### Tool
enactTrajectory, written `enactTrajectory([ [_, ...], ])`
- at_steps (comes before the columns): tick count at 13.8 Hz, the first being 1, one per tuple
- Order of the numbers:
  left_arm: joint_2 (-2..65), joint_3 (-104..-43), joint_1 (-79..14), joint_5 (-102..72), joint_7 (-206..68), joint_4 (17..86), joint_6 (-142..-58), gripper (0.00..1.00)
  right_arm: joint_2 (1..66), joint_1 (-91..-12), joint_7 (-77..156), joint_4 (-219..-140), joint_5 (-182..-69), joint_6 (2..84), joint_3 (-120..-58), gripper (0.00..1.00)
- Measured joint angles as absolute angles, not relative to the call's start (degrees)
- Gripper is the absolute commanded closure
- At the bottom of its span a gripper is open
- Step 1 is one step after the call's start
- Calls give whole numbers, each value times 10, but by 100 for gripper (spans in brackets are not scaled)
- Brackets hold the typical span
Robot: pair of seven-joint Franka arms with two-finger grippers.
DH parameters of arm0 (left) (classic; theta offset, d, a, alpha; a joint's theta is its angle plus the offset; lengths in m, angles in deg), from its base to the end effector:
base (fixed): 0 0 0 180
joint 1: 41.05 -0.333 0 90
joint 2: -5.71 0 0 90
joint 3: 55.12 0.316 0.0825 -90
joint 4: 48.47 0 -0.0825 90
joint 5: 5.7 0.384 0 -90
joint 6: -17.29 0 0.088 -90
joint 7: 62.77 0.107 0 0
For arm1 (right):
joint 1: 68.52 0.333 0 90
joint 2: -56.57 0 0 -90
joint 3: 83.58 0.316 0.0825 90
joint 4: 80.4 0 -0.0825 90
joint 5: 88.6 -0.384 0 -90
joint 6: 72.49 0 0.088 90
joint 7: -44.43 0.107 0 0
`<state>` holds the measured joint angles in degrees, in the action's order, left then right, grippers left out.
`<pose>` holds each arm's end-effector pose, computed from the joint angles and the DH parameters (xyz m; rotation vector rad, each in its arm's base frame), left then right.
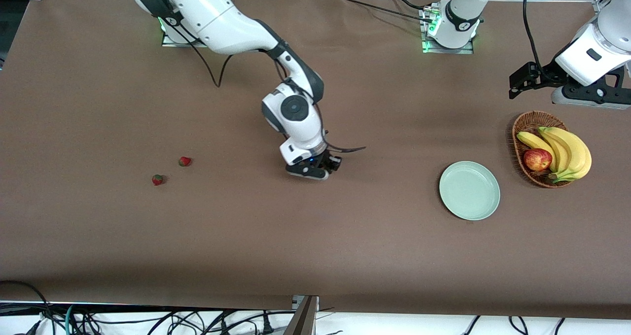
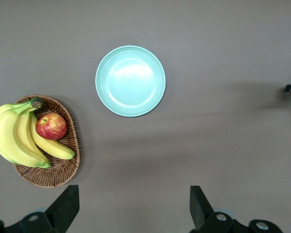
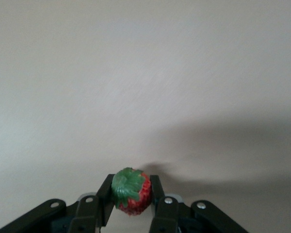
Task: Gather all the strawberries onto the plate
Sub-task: 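Carry the strawberry to mid-table and release it with the right gripper, then grasp the mid-table strawberry with the left gripper while the right gripper grasps another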
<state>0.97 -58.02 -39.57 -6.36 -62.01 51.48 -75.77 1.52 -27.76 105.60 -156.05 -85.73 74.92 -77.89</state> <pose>0.5282 -0.0426 0.5917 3.1318 -0.1389 -0.0593 0.5421 0.5421 0.1837 -2.8443 0.3908 -0.2045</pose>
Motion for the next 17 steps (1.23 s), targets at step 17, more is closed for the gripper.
enactTrajectory([
  [17, 140, -582, -393, -71, -623, 517, -808, 0, 119, -471, 707, -1533, -850, 379, -839, 0],
])
